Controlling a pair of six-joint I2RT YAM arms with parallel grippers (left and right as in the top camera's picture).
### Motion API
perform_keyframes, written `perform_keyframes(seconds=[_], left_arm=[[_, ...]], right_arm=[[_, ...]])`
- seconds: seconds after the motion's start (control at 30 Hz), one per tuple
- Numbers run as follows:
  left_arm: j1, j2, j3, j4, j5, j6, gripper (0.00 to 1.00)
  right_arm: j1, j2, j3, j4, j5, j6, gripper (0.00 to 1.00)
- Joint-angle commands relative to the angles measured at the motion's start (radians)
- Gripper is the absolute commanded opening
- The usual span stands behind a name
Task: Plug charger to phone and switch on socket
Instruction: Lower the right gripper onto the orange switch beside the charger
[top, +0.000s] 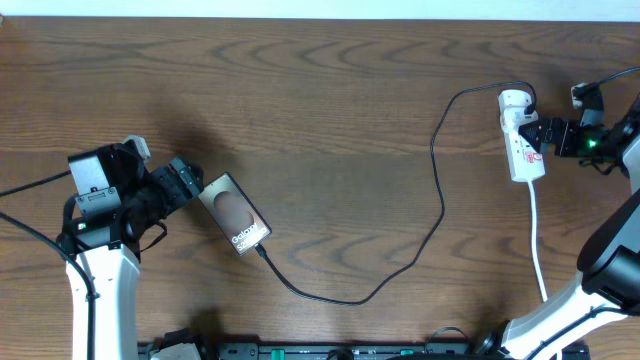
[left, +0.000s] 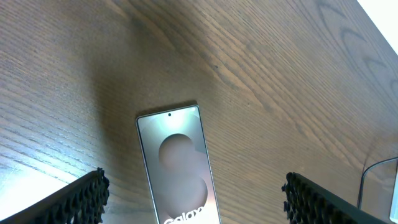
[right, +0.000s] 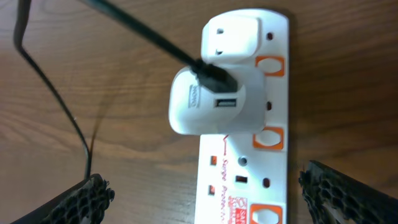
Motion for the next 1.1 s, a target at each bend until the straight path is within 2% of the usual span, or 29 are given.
perform_keyframes(seconds=[0.0,0.33,0.6,1.07], left_arm=[[0.003,0.005,-0.005,-0.003,-0.018,0.006,0.89],[0.003,0.005,-0.005,-0.003,-0.018,0.006,0.89],[0.003,0.005,-0.005,-0.007,-0.017,0.006,0.89],[0.003,0.005,-0.005,-0.007,-0.017,0.006,0.89]], right_arm=[[0.025,-0.004,0.005,0.021,0.015,0.050,0.98],[0.095,-0.003,0.005,0.045,0.116,0.089,0.95],[0.098,-0.003,0.005,0.062,0.184,0.146,0.95],[0.099,0.028,0.005,0.071,0.185,0.175,0.96]])
